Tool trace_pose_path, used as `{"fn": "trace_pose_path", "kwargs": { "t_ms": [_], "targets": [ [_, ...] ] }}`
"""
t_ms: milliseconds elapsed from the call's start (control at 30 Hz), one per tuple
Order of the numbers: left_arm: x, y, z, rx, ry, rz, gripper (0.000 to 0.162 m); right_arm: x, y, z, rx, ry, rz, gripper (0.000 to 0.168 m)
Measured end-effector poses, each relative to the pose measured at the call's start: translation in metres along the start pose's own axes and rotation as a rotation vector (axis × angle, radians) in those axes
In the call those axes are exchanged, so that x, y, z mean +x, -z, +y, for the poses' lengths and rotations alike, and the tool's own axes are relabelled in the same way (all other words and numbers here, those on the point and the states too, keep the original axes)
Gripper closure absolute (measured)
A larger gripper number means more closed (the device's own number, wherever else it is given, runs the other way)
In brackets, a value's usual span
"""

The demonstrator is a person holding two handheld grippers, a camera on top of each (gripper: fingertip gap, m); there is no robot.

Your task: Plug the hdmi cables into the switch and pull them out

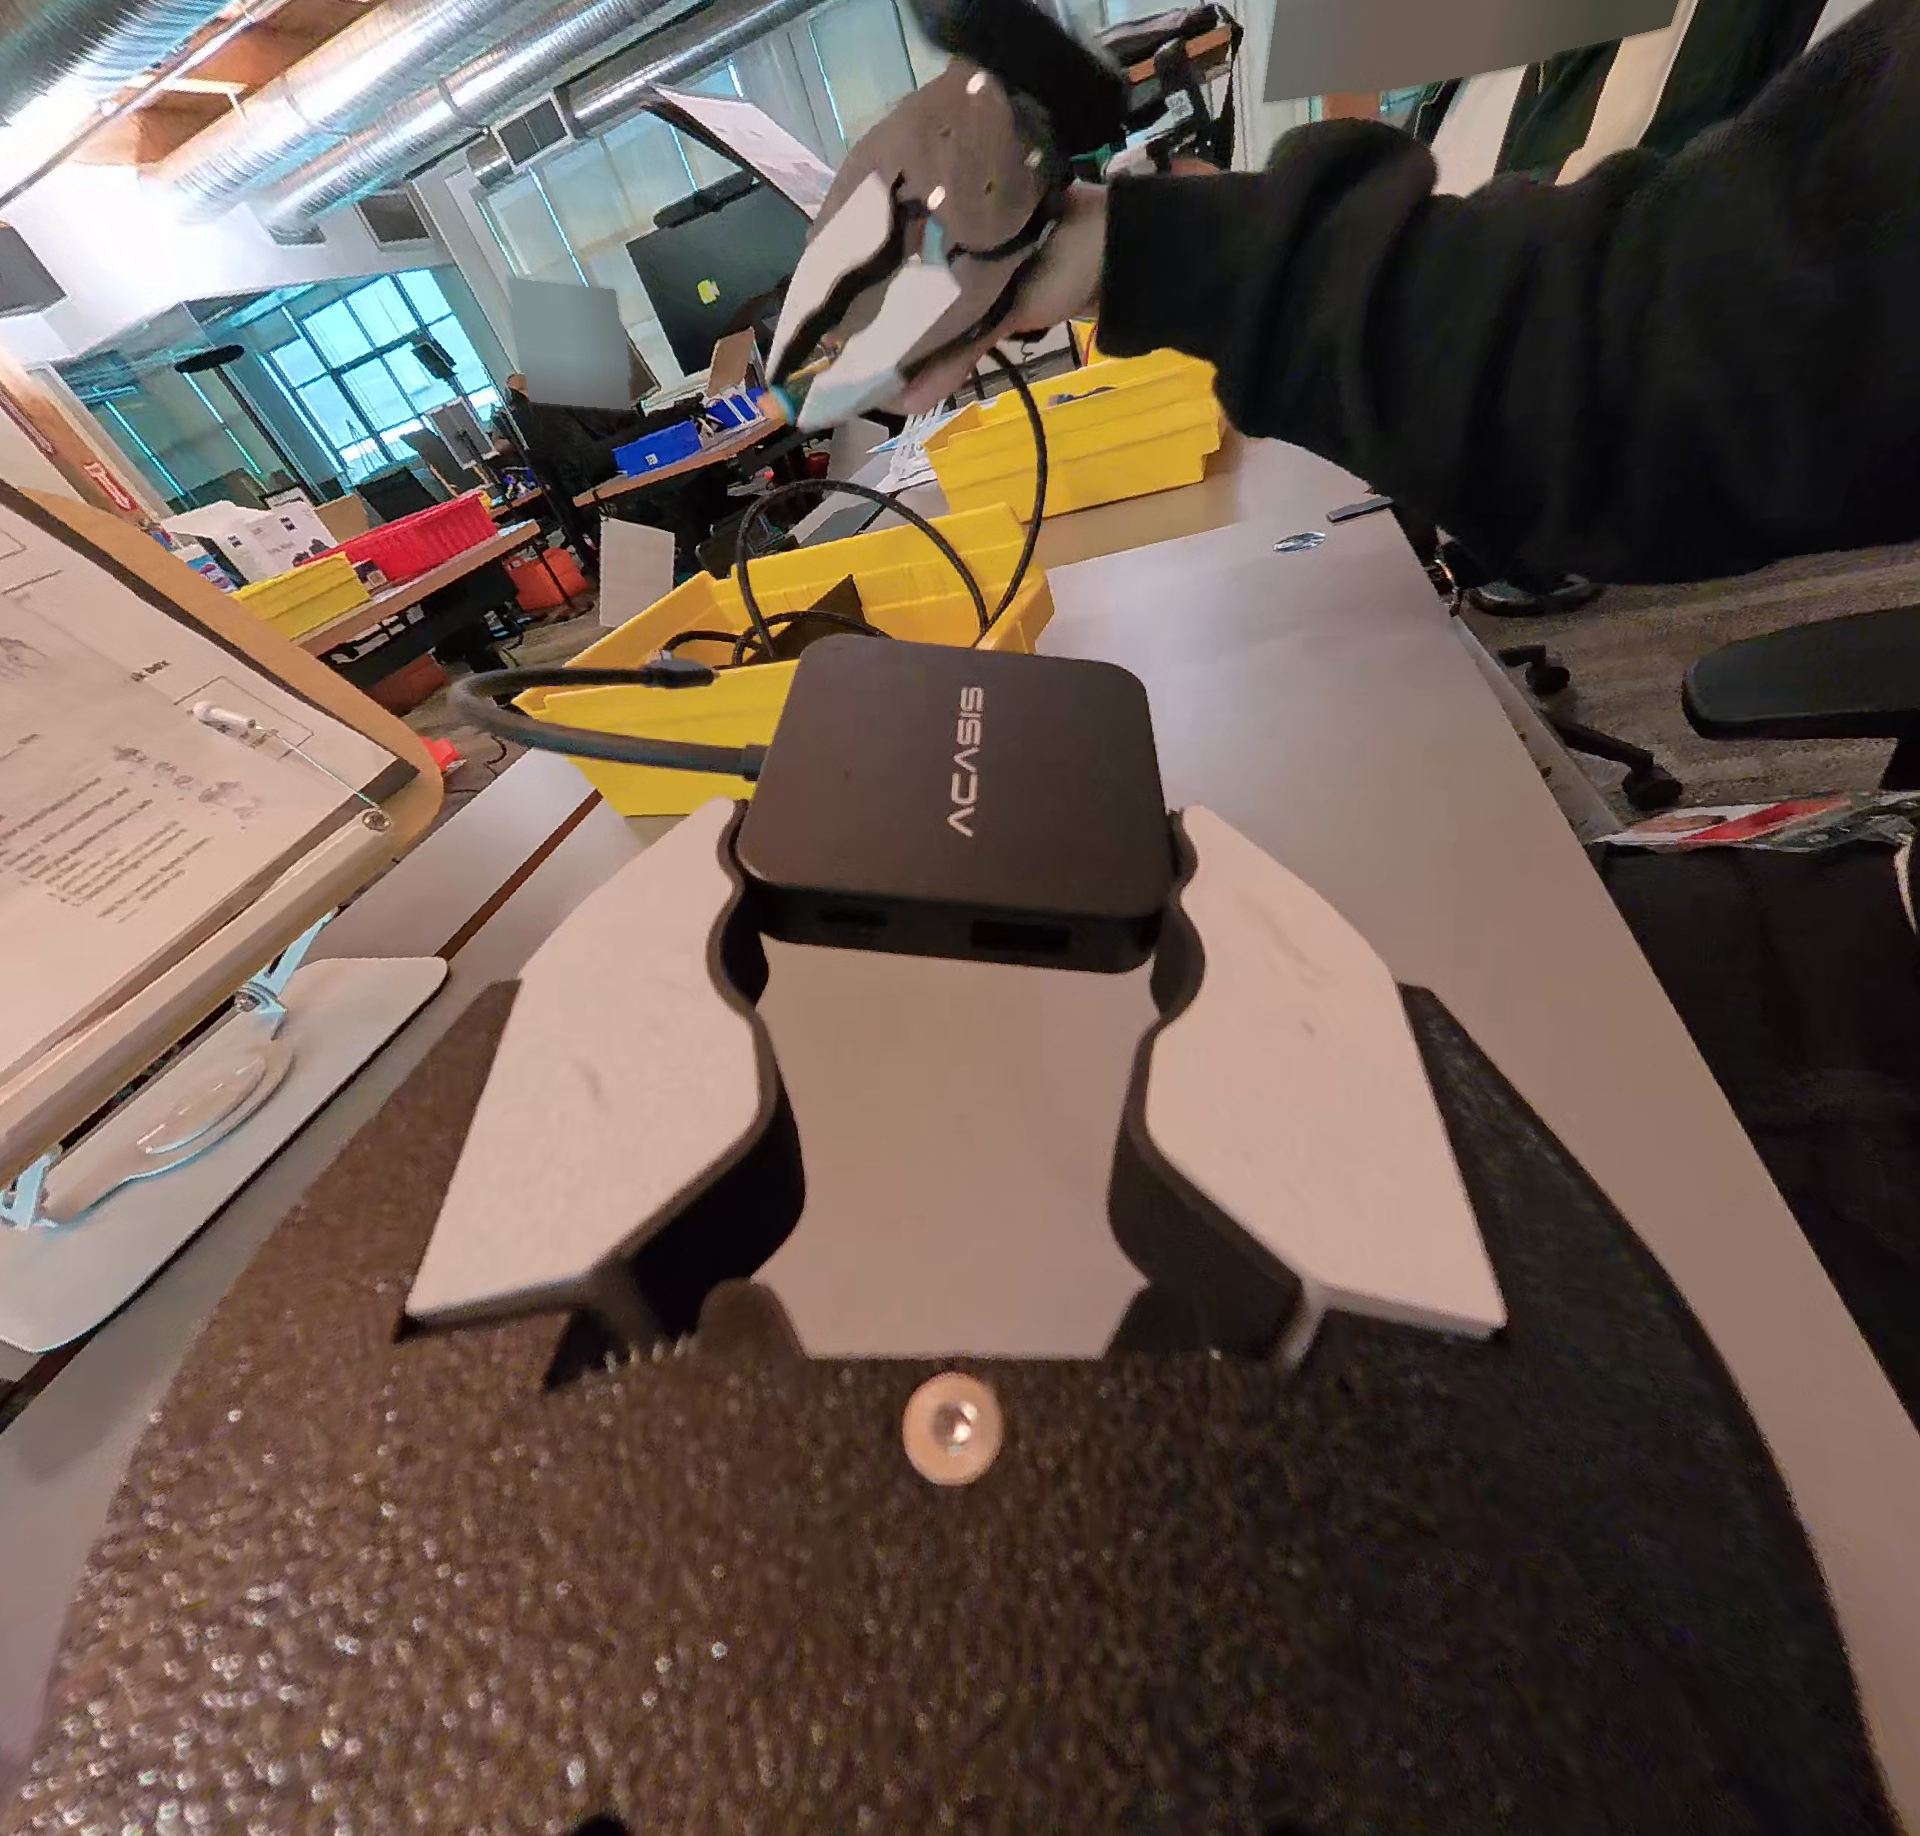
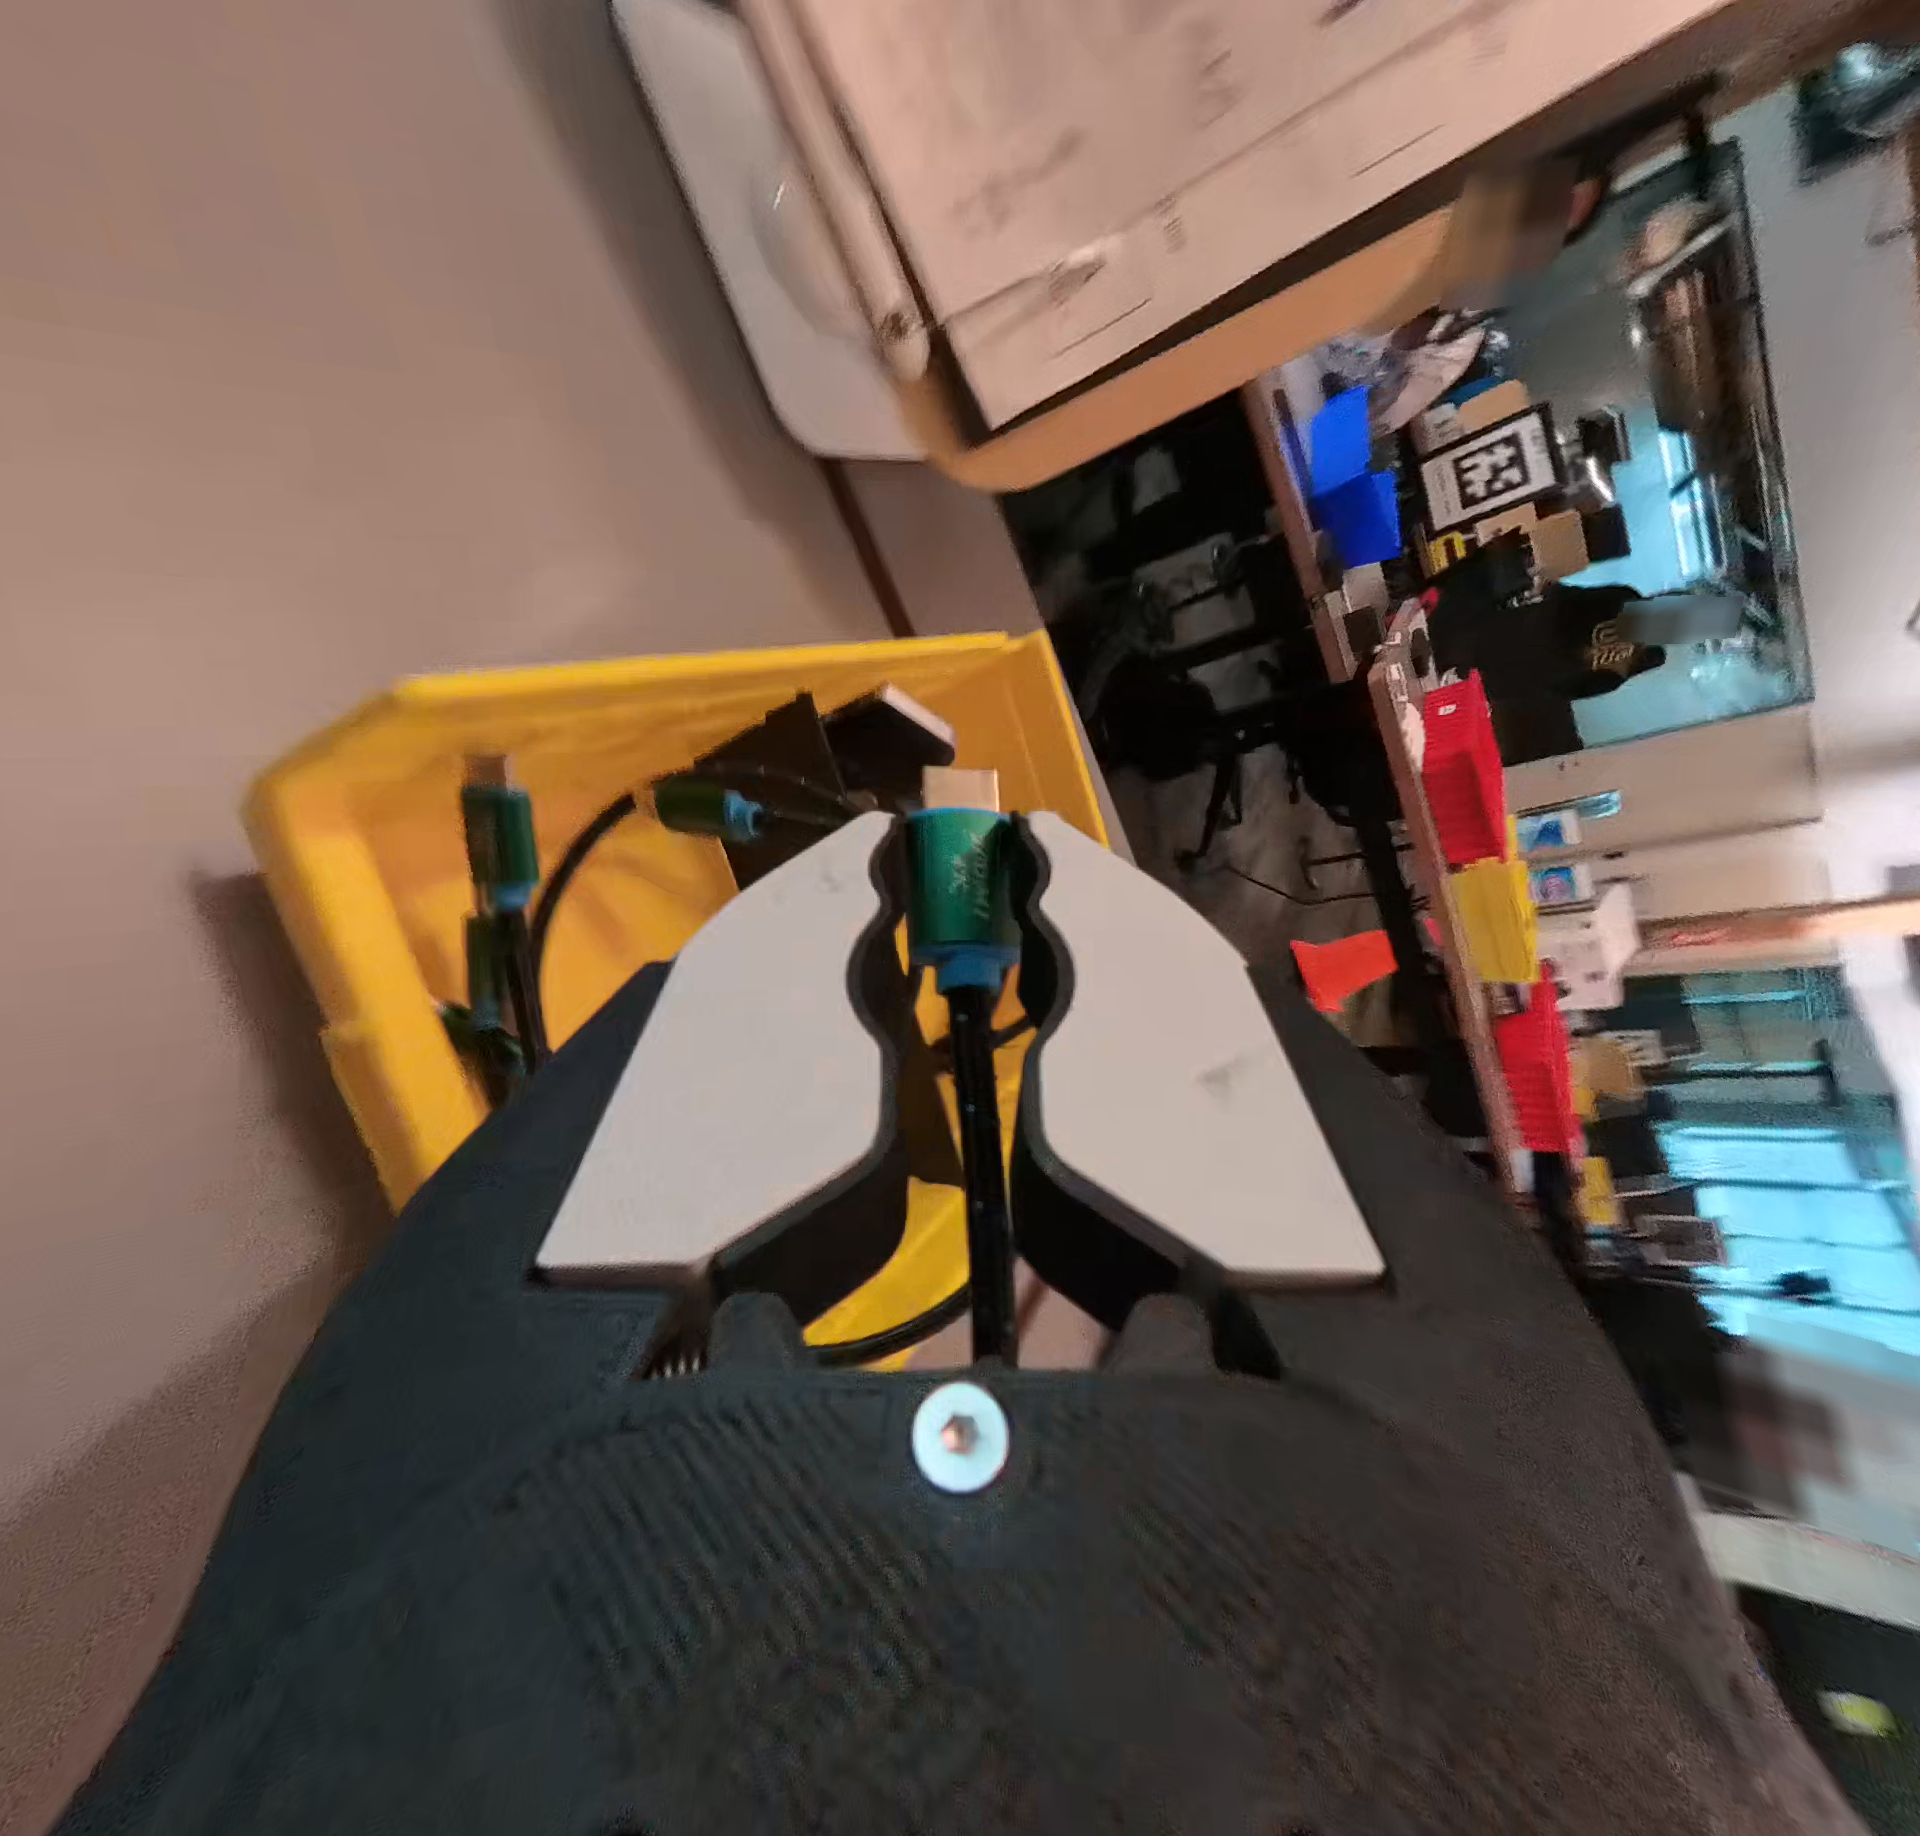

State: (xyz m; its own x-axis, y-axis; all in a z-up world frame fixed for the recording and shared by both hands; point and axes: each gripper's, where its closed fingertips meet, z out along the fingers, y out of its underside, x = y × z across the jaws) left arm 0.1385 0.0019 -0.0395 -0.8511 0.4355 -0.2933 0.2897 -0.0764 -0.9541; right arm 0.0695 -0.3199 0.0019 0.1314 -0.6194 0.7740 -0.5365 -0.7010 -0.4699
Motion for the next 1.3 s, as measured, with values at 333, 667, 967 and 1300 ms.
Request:
{"fn": "trace_pose_path", "kwargs": {
  "t_ms": [333,667,967,1300],
  "targets": [
    [-0.001,-0.002,0.006,0.008,0.032,0.006,0.089,-0.048,-0.095,0.032,-0.179,0.216,-0.382,0.167],
    [-0.009,-0.002,0.011,0.037,0.075,-0.013,0.089,-0.046,-0.032,-0.058,0.113,-0.520,-0.409,0.101],
    [0.003,-0.020,0.007,0.062,-0.016,-0.010,0.089,-0.218,0.066,-0.221,0.346,-1.189,-1.426,0.099],
    [-0.002,-0.033,0.008,0.007,-0.100,-0.142,0.088,-0.215,0.033,-0.239,0.334,-1.135,-1.326,0.154]
  ]
}}
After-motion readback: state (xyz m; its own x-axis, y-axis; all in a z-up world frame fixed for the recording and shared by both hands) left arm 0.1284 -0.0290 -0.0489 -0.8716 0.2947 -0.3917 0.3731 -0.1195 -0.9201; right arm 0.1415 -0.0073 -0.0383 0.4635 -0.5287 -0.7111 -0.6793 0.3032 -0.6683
